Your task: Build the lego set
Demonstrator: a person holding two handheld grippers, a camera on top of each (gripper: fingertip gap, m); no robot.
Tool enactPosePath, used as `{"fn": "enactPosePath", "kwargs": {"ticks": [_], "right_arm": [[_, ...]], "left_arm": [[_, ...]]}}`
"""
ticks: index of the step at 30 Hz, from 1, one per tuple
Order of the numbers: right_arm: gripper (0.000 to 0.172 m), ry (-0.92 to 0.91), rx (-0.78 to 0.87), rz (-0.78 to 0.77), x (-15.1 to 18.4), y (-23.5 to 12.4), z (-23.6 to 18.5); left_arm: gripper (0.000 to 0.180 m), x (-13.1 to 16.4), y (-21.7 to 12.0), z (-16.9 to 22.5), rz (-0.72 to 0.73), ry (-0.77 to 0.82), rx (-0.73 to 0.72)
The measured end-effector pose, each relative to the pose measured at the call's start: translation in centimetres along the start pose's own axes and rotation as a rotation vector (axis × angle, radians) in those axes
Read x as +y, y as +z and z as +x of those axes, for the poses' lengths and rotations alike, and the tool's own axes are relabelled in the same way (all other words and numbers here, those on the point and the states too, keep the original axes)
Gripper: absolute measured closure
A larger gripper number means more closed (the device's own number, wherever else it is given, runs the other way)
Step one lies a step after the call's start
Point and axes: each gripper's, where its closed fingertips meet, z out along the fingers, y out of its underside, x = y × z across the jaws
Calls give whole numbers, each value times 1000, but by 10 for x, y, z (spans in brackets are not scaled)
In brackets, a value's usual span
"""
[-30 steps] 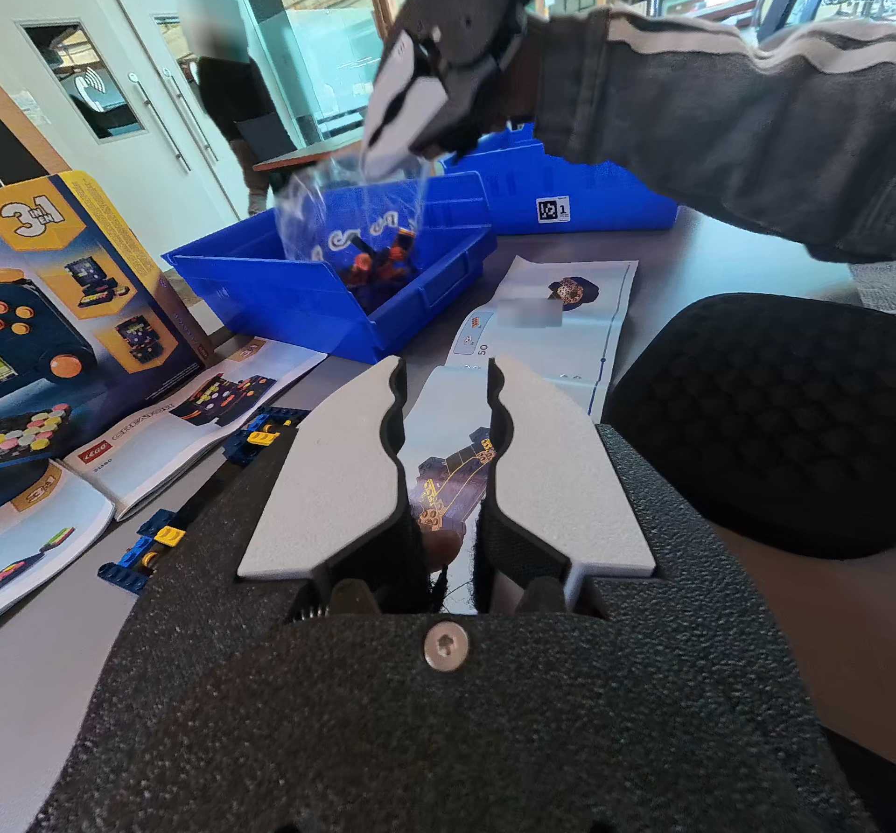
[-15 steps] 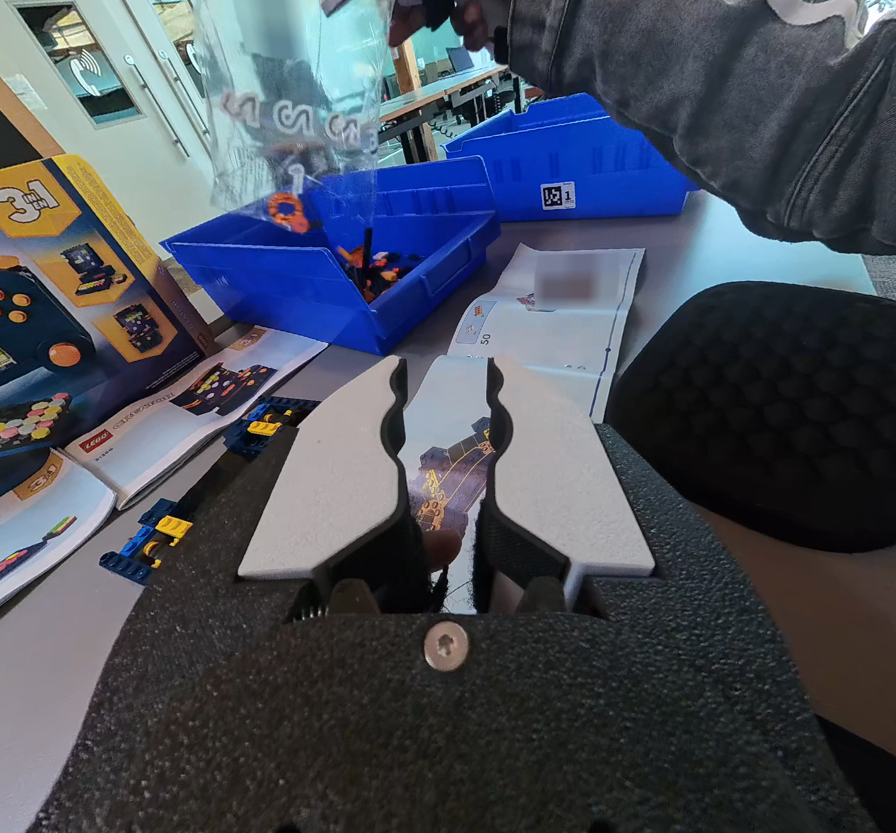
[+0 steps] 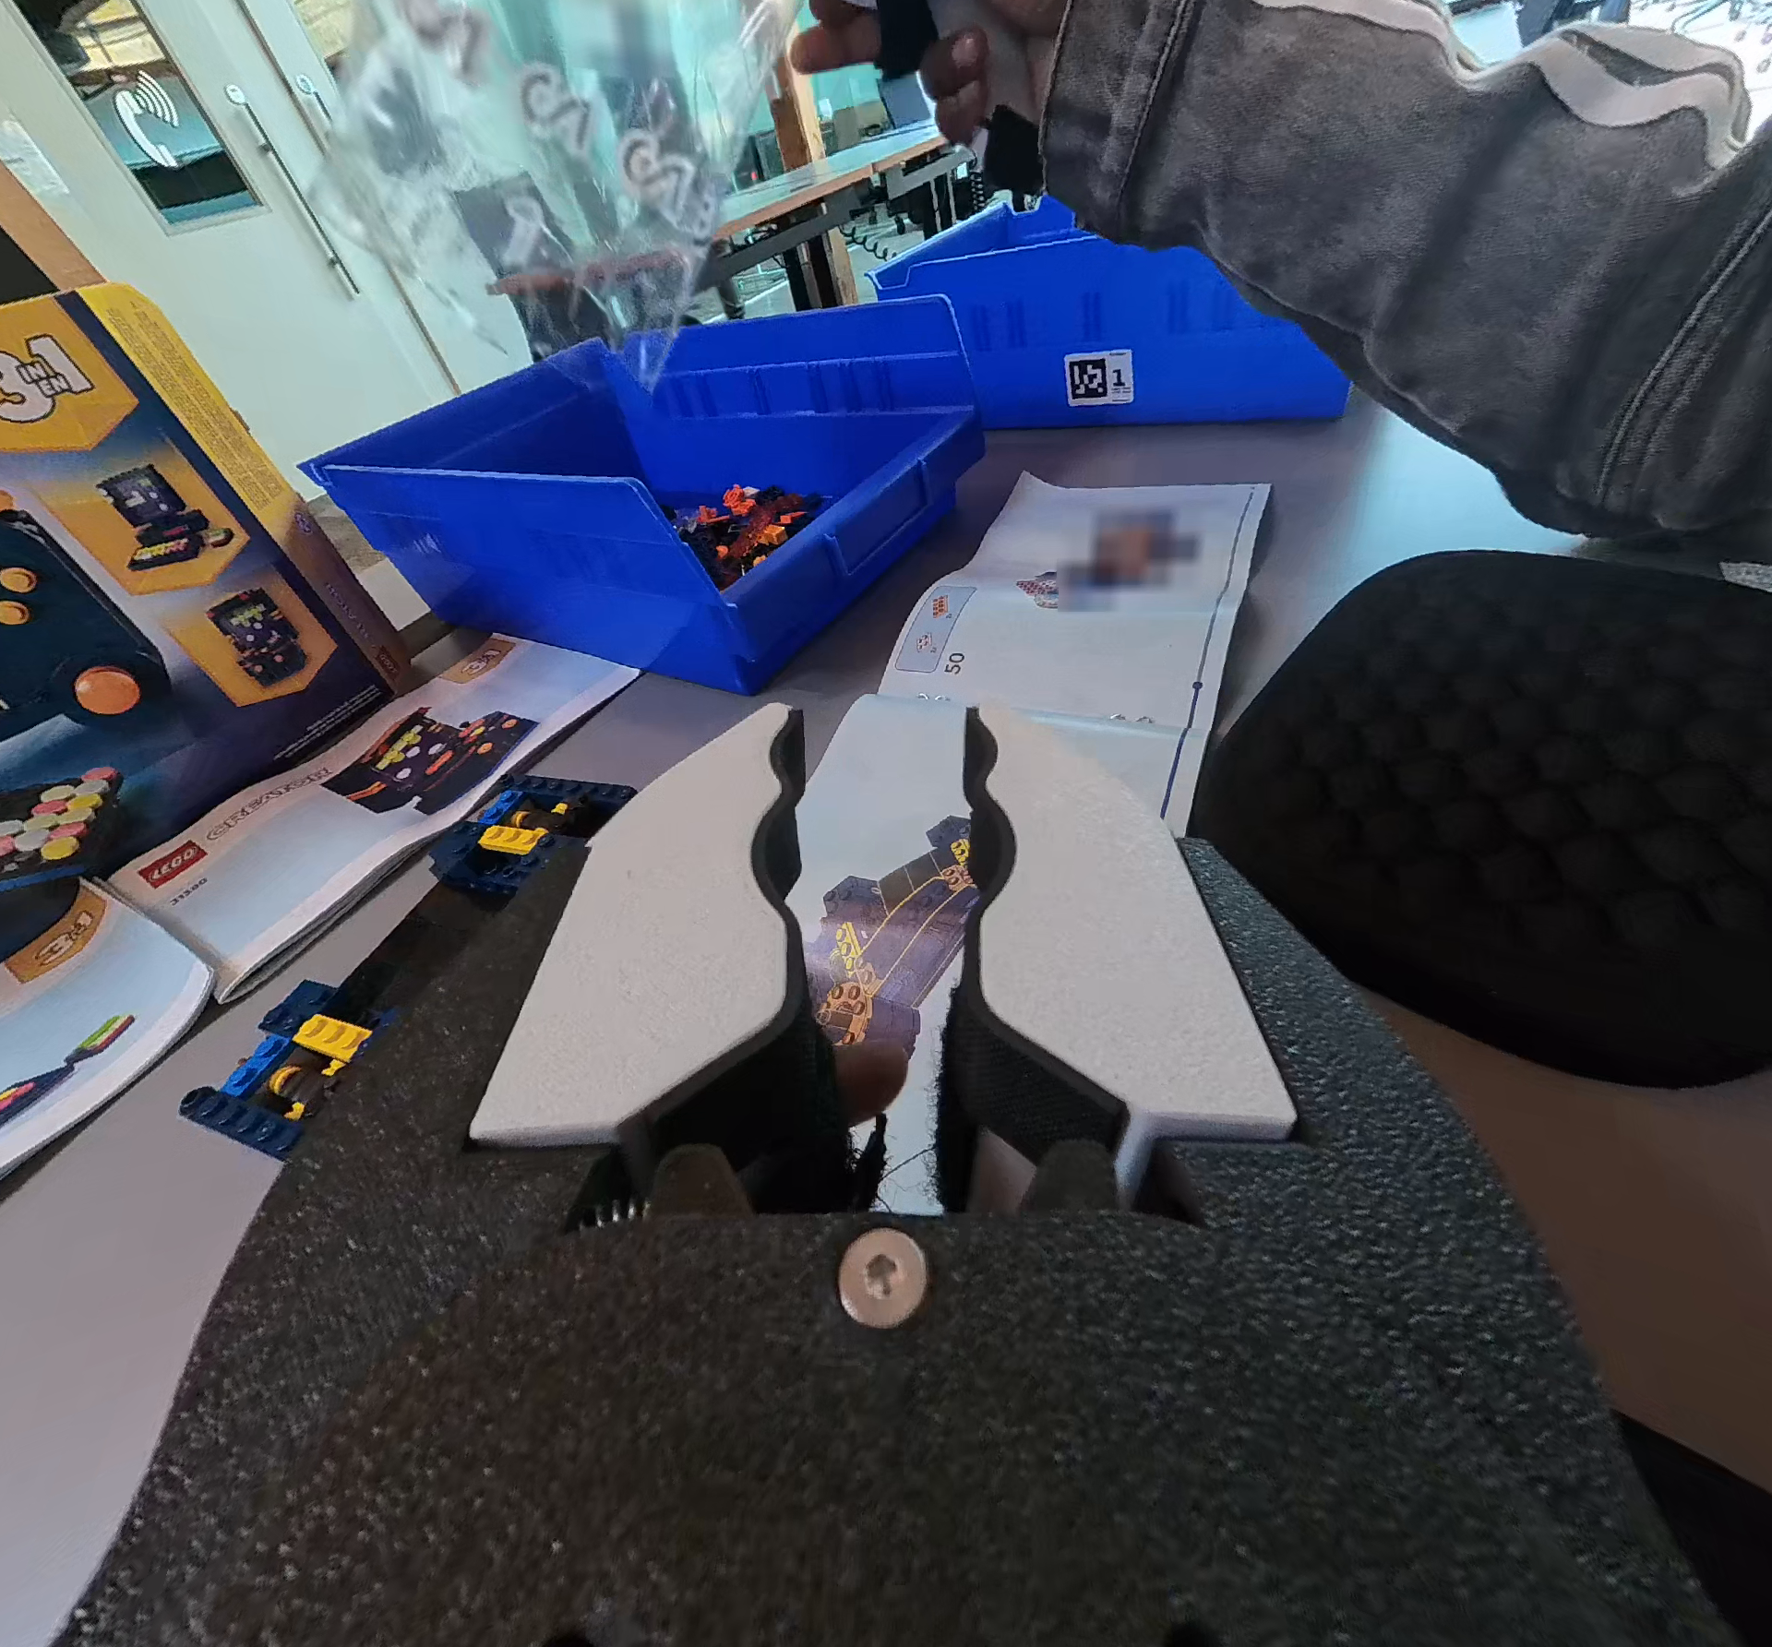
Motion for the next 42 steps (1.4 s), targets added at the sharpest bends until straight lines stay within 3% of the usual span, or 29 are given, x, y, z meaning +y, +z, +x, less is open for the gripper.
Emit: {"fn": "enactPosePath", "kwargs": {"ticks": [3,6,8,11,16,19,21,23,26,32,35,39,42], "right_arm": [[172,-20,1,-61,8,-4,-1],[172,-53,37,45,-6,-15,-4],[172,-117,45,-22,2,-22,-8],[172,-211,-4,166,-25,-48,-31],[172,-62,-32,280,-34,-89,-33],[172,149,-113,375,-34,-108,-31],[172,176,-120,419,-32,-120,-30],[172,104,-103,454,-33,-135,-33],[172,-59,-126,494,-36,-166,-51],[172,-448,-78,366,-15,-215,-76],[172,-588,-48,347,-11,-231,-87],[172,-668,-80,291,-1,-237,-100],[172,-731,-112,209,12,-233,-107]], "left_arm": [[145,-2,0,0,19,7,-2],[142,-8,-1,1,50,10,-1],[140,-11,0,4,58,3,21],[138,-18,2,9,10,62,84],[135,-51,19,-4,-93,202,199],[128,-53,51,-10,-212,294,283],[130,-52,79,-11,-233,352,320],[133,-46,106,-6,-268,332,405],[137,-25,136,-19,-389,337,385],[125,7,169,-27,-582,584,276],[129,33,178,-40,-735,679,236],[150,45,179,-47,-906,807,210],[153,46,178,-47,-1012,837,214]]}}
